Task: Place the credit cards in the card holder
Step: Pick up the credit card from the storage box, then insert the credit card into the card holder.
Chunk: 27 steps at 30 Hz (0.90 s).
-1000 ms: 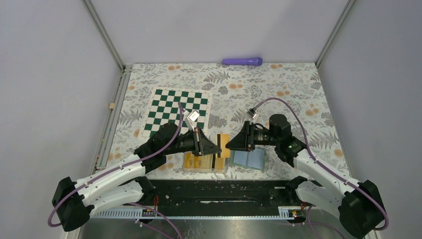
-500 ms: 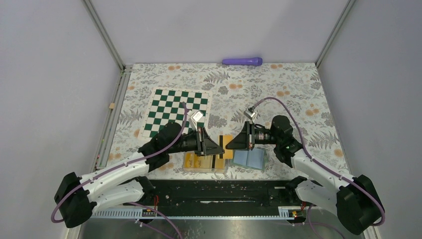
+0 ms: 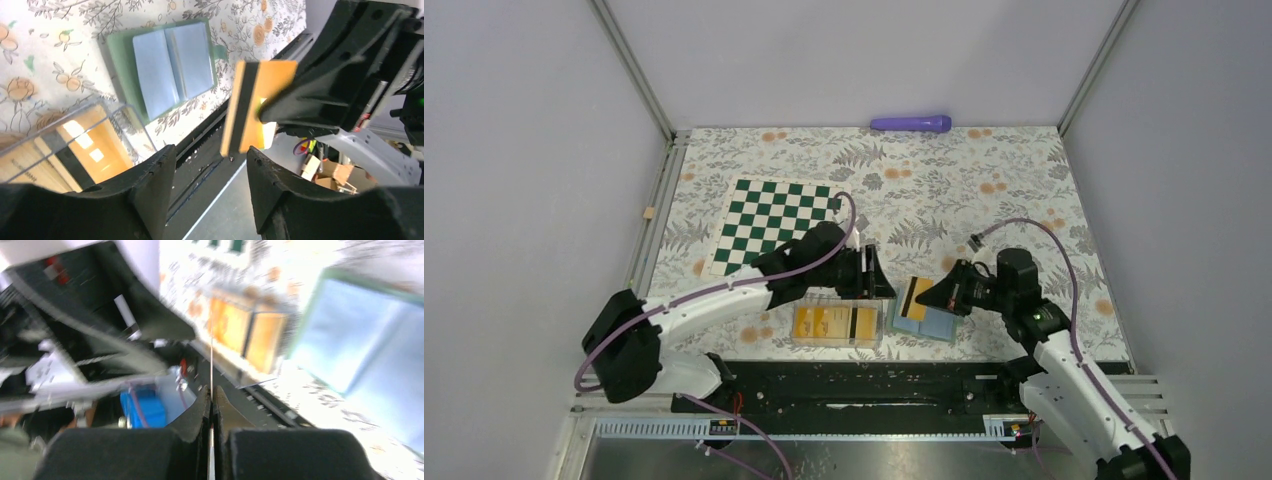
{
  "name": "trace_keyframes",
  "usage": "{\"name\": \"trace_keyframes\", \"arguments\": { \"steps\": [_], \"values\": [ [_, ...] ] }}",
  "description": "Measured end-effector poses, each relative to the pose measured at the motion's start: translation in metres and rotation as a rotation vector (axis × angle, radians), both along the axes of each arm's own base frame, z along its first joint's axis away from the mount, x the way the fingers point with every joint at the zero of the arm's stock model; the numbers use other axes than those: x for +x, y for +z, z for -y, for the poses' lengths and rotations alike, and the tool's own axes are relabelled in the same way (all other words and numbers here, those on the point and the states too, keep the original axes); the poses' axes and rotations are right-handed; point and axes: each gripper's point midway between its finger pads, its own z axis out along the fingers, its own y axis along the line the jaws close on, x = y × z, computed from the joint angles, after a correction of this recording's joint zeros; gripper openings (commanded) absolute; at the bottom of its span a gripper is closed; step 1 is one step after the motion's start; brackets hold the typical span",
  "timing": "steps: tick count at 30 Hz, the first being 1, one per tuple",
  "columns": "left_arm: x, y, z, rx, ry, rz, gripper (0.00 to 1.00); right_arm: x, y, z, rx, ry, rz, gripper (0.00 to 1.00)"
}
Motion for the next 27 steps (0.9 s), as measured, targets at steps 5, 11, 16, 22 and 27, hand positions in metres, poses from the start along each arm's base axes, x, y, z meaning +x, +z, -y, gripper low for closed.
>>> {"name": "trace_keyframes", "arguments": {
  "steps": [5, 11, 16, 22, 27],
  "values": [
    [0.013, -0.009, 0.033, 0.095, -0.025, 0.014, 0.38, 0.012, -0.046, 0.045, -0.1, -0.211, -0.113, 0.0],
    [0.022, -0.059, 0.056, 0.273, -0.048, -0.015, 0.15, 0.011, -0.076, 0.062, -0.194, -0.265, -0.2, 0.0],
    [0.017, -0.105, 0.043, 0.416, -0.047, -0.074, 0.1, 0.011, -0.091, 0.066, -0.251, -0.24, -0.214, 0.0],
    [0.019, -0.121, 0.038, 0.473, -0.037, -0.072, 0.08, 0.019, -0.102, 0.067, -0.27, -0.227, -0.188, 0.0],
    [0.02, -0.138, 0.029, 0.541, -0.036, -0.08, 0.07, 0.022, -0.114, 0.067, -0.284, -0.217, -0.2, 0.0]
  ]
}}
